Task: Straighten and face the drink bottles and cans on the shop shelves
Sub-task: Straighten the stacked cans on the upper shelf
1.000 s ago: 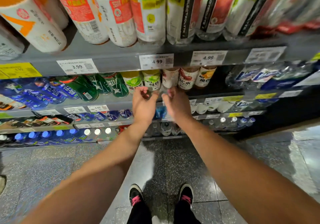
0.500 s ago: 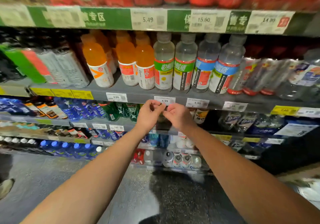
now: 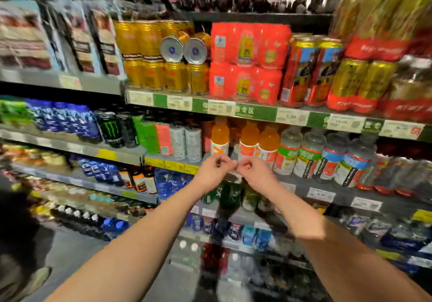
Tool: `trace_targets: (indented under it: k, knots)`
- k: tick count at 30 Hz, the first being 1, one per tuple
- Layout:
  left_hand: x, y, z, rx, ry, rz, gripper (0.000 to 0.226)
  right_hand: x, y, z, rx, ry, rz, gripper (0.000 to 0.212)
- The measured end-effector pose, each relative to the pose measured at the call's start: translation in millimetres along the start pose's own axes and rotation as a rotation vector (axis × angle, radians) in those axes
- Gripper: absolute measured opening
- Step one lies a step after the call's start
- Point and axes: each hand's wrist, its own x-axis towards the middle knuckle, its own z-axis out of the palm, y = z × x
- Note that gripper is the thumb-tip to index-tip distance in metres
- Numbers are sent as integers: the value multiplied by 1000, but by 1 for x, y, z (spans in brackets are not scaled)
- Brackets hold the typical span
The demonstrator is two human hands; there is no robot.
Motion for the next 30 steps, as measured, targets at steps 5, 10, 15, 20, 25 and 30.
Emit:
trace_targets:
  k: [5,10,15,20,25,30]
  knots:
    - [-10,20,-66,18,-18,81,8,-1,-62,17,7,42,-87,7]
    - [-5,39,-125,51,38,156,10,1,-118,16,44,139,-191,10]
    - [12,62,-165,52,40,215,16,14,-157,-3,15,157,-248,17]
    - [34,99,-190,87,65,296,11,34,-196,-28,-2,205,-363,17]
    - [58,142,-211,151,107,346,15,60,-236,-56,-28,245,-460,20]
    - [78,176,-229,225,113,440,22,79,-260,-77,-160,270,-565,30]
